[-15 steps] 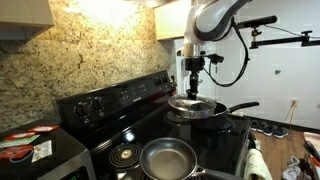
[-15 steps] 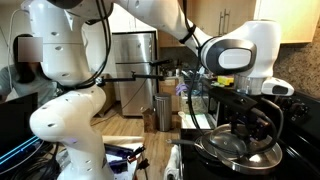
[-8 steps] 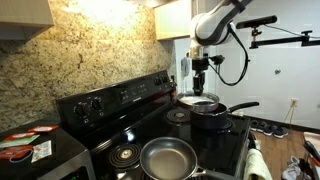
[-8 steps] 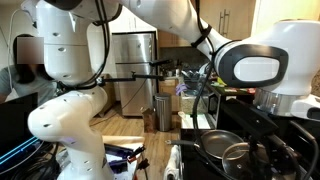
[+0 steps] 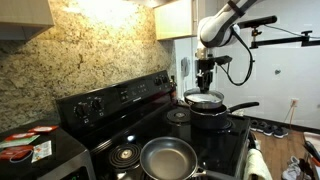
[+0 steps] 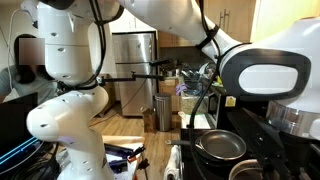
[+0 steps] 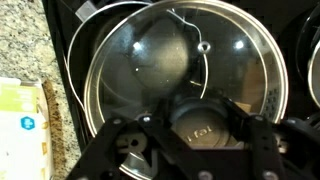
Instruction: Transfer the lid from the pan to the pot
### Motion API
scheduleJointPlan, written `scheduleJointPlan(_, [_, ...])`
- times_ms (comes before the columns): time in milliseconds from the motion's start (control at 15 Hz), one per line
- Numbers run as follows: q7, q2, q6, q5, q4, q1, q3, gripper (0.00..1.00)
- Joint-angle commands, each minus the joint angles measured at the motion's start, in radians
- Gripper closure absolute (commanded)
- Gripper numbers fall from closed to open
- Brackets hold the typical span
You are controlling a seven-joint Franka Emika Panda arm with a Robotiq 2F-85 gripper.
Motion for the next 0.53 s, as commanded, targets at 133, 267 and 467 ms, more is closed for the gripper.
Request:
scheduleJointPlan(133, [0.057,0.029,0.068,-0.011,0.0,-0.039,-0.02,0.69])
scheduleJointPlan(267, [0.07,0.044,0.077,-0.014,-0.001,-0.048,-0.028,0.69])
scheduleJointPlan(467, [0.068,0.064,0.114,-0.011,-0.006,-0.058,-0.032,0.69])
